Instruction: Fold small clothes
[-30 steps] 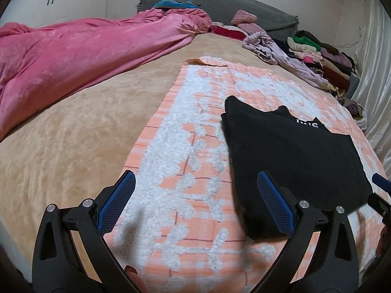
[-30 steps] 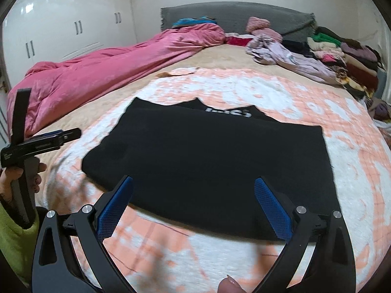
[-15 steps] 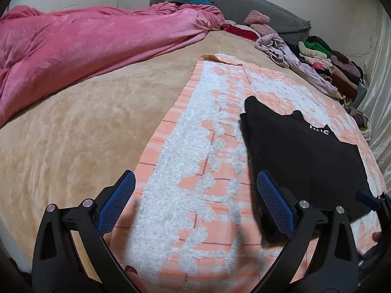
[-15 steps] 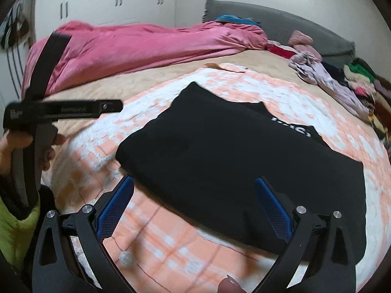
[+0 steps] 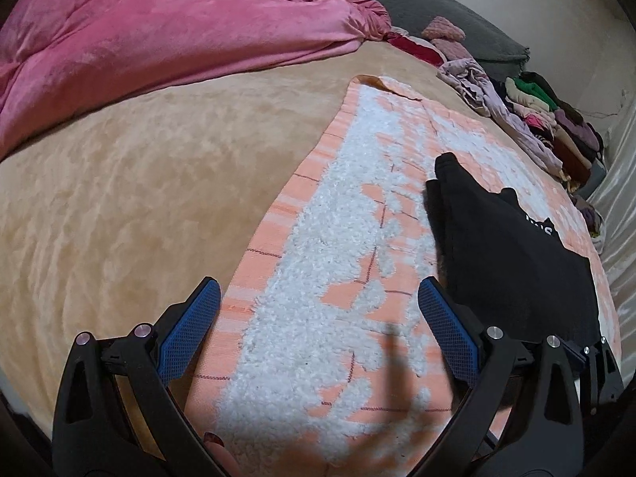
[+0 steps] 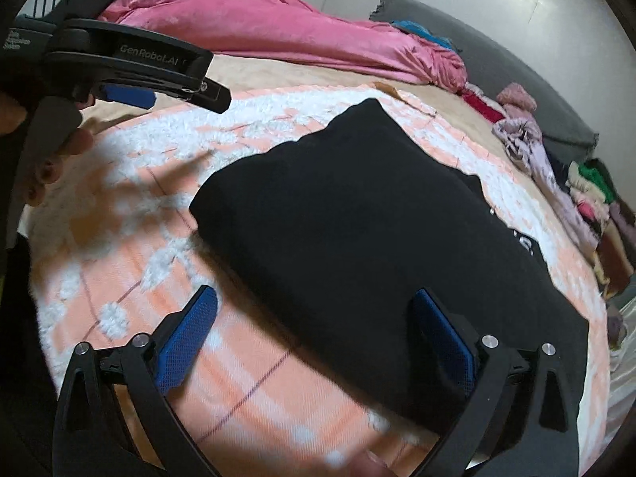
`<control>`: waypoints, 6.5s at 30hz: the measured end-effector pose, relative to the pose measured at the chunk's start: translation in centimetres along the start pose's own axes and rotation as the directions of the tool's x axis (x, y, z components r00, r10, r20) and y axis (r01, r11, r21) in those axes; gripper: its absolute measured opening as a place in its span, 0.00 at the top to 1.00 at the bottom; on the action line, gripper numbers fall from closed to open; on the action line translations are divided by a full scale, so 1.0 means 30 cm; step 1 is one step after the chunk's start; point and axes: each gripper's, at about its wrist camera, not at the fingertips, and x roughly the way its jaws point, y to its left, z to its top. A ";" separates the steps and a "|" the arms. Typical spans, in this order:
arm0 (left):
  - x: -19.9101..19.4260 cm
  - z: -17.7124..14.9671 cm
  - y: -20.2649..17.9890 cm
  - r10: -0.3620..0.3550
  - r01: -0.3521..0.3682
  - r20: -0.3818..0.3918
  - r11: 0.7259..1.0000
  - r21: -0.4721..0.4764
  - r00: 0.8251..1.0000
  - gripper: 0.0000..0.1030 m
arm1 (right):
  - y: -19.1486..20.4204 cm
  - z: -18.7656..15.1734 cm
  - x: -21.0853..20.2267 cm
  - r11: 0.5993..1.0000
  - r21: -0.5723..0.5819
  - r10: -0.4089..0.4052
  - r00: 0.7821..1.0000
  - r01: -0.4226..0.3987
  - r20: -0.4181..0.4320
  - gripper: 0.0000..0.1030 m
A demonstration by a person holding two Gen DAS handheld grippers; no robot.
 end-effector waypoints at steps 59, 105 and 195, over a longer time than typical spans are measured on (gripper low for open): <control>0.106 0.205 -0.479 -0.437 0.412 -0.194 0.897 -0.159 0.878 0.88 | -0.308 -0.100 -0.218 0.881 0.402 0.100 0.928 -0.251 0.360 0.91; 0.156 -0.020 -1.027 -0.380 0.398 -0.159 0.912 0.102 0.911 0.73 | -0.750 -0.701 -0.358 0.595 0.787 -0.077 0.963 -0.163 0.258 0.91; 0.098 -0.242 -0.978 -0.349 0.325 -0.024 0.844 0.426 0.937 0.20 | -0.900 -0.596 -0.272 0.696 0.716 -0.014 0.998 0.052 -0.058 0.67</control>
